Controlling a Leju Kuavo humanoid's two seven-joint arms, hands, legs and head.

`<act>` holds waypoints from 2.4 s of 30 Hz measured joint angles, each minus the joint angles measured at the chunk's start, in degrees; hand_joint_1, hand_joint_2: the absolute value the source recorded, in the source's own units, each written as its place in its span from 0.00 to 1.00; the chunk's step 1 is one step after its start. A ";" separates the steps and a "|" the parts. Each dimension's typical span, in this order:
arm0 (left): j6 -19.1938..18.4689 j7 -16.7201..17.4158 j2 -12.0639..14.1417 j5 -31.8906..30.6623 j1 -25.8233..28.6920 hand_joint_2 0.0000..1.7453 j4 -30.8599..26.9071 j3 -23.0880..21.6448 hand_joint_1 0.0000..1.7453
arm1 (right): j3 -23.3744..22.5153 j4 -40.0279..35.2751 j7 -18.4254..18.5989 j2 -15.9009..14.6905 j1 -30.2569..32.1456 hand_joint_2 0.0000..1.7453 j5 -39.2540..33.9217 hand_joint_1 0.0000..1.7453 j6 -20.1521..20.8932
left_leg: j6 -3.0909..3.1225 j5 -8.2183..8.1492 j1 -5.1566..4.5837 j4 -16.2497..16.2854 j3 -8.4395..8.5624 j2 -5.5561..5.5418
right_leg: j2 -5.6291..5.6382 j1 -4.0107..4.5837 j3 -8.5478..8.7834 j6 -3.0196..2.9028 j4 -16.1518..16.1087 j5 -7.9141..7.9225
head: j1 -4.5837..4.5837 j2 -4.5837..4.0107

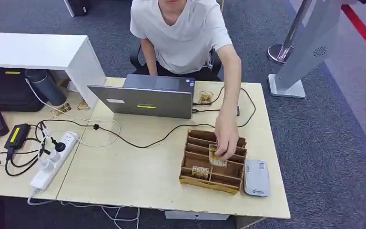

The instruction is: Pass the card to the sensor for recognition and then transmit it.

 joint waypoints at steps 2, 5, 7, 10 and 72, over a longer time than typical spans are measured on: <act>0.07 -0.37 0.11 -0.42 0.08 1.00 0.00 0.04 0.00 | -6.77 -4.53 -0.02 -2.92 8.17 1.00 4.79 0.00 -0.09 | 0.05 -0.05 -0.05 -0.04 -0.01 0.10 | 0.13 -0.05 -0.03 -0.01 0.02 -0.01 | 0.00 0.00; -0.15 -2.17 0.20 -1.03 0.09 1.00 0.00 0.04 0.00 | -22.77 -11.06 0.00 -3.99 20.05 1.00 14.91 0.00 2.65 | 0.10 -0.08 -0.02 -0.04 0.00 0.32 | 0.36 -0.03 -0.09 -0.01 0.01 -0.02 | 0.04 0.00; -0.41 -3.11 0.26 -1.40 0.13 1.00 0.00 0.04 0.00 | -35.81 -17.32 -0.02 1.25 23.86 1.00 27.89 0.00 14.61 | 0.09 -0.07 0.16 -0.09 -0.05 0.51 | 0.56 0.08 -0.10 -0.06 0.01 0.04 | 0.04 0.00; -1.11 -3.28 0.26 -2.01 0.16 1.00 0.00 0.07 0.00 | -59.32 -25.59 -4.76 12.22 19.84 1.00 42.80 0.00 45.50 | 0.07 -0.06 0.15 -0.06 0.05 1.04 | 1.04 0.01 -0.24 -0.18 0.00 0.24 | -0.13 0.00; -16.94 -14.32 -2.08 -10.97 -2.04 1.00 -0.02 5.79 0.00 | -34.12 12.64 -32.74 29.36 -66.01 1.00 78.93 0.00 21.16 | 0.18 0.59 -0.05 0.05 -0.30 0.94 | 0.97 -0.16 -0.54 0.10 0.22 0.81 | -0.09 0.00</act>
